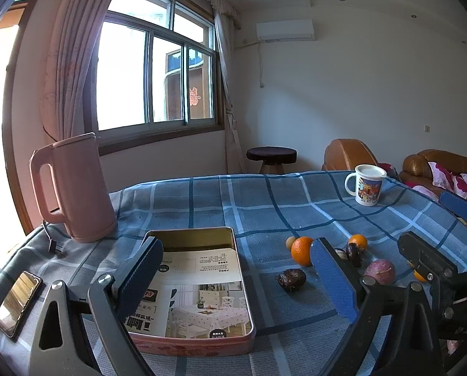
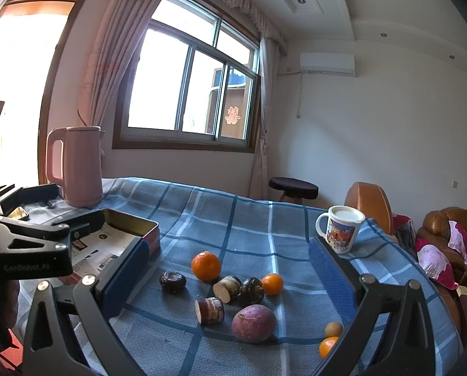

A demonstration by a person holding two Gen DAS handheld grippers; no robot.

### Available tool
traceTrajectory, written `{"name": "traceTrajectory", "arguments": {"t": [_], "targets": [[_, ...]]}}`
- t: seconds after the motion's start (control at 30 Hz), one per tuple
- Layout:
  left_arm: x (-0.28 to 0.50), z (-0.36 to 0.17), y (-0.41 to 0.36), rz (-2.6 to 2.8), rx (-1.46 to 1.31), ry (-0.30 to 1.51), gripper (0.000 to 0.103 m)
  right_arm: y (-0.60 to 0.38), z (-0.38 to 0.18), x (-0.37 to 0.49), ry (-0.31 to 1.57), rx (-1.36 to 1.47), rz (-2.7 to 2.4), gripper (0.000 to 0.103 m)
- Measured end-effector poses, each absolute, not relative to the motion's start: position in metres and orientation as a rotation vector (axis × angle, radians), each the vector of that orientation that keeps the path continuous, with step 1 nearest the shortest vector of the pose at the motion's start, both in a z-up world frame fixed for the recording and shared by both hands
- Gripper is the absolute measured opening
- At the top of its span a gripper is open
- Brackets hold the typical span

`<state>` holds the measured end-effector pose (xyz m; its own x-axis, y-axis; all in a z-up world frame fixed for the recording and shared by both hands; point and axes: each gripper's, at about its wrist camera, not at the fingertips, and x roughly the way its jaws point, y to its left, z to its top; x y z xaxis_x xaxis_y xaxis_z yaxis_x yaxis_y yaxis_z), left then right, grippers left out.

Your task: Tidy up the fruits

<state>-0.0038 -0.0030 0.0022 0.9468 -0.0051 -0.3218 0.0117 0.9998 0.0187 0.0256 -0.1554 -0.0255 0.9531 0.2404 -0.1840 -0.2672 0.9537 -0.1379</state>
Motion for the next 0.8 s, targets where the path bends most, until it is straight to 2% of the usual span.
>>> {"name": "traceTrajectory", "arguments": {"t": [0.8], "targets": [[-0.0041,0.0012,-0.0022,-0.007,0.022,0.324,0.096,-0.1568,-0.0270,0.0243,0.166,-0.163,0.256,0.103]]}}
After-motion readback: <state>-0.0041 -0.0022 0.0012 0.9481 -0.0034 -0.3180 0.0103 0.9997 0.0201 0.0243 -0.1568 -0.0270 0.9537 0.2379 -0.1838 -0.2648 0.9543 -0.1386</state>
